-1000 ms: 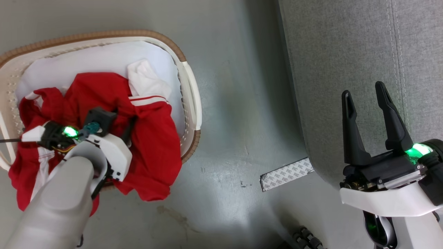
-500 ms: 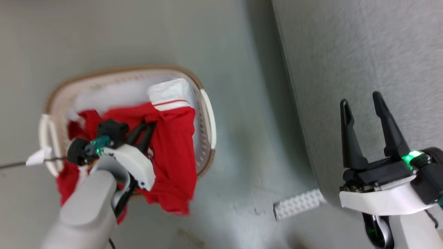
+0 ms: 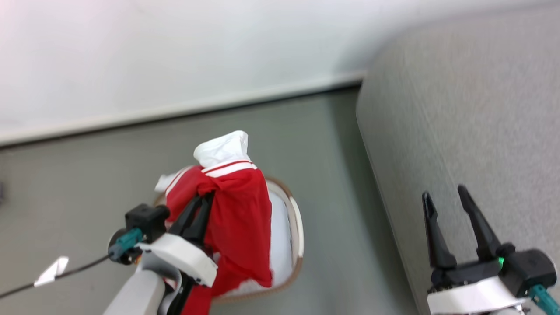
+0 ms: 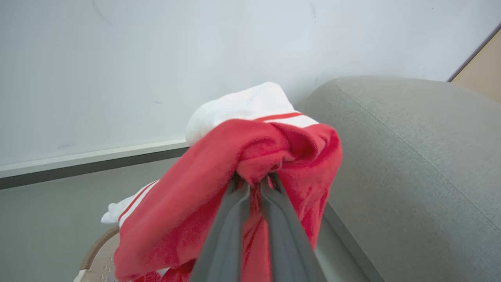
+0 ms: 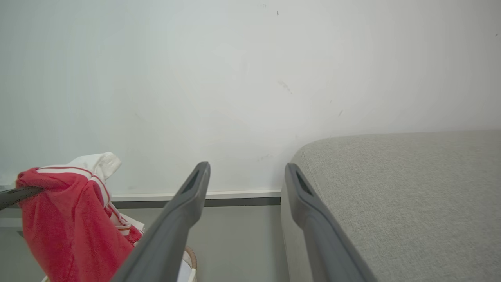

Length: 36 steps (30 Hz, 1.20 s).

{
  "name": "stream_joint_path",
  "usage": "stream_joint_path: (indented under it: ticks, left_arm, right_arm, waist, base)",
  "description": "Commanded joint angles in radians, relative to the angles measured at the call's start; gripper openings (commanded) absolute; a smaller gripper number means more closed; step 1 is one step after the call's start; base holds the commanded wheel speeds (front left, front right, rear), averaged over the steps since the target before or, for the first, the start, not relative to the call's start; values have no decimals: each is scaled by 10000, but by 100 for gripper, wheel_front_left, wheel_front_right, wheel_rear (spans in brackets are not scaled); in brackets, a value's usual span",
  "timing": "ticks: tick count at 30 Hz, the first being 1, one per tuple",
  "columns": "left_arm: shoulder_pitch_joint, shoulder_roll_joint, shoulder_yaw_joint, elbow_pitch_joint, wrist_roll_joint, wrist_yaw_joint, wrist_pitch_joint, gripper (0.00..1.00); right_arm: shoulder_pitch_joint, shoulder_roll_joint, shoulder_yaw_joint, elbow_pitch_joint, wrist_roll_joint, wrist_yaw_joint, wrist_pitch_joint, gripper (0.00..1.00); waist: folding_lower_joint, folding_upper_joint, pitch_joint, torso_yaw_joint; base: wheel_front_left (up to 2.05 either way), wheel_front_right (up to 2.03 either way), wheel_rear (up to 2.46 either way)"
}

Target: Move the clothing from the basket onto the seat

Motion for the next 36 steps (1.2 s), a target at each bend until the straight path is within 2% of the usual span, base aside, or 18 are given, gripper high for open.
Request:
stream_joint_path:
  ticks: [1,9,21,27,32,36]
  left_arm:
    - [331,-50,97,-259,50,75,-6,0]
    - [1802,-173,566,-1783,-23,308,-7,0]
    - [2756,265,669,-3889,-250,663,439,0]
    - [2910,417,466,-4807,-267,611,863,0]
    - [2806,438,208,-5267,-243,514,1121,0]
    - [2712,378,-78,-5459,-218,421,1285,0]
  right_arm:
    - [280,-40,-44,67,11,-23,7,100]
    - [1263,-40,69,322,14,-21,7,100]
    - [1476,-35,402,-49,-281,-21,7,100]
    - [598,-66,2288,20,-641,-21,7,100]
    - [-780,-802,4594,577,161,-21,7,100]
    - [-1822,-1234,5868,1105,902,-21,7,100]
  waist:
    - [4,0,-1421,603]
    - [4,0,-2944,753]
    - [4,0,-3302,961]
    - [4,0,-3174,938]
    - [4,0,-3126,897]
    - [4,0,-3114,904]
  base:
    - [0,0,0]
    - [0,0,0]
    - [0,0,0]
    - [0,0,0]
    - [0,0,0]
    - [0,0,0]
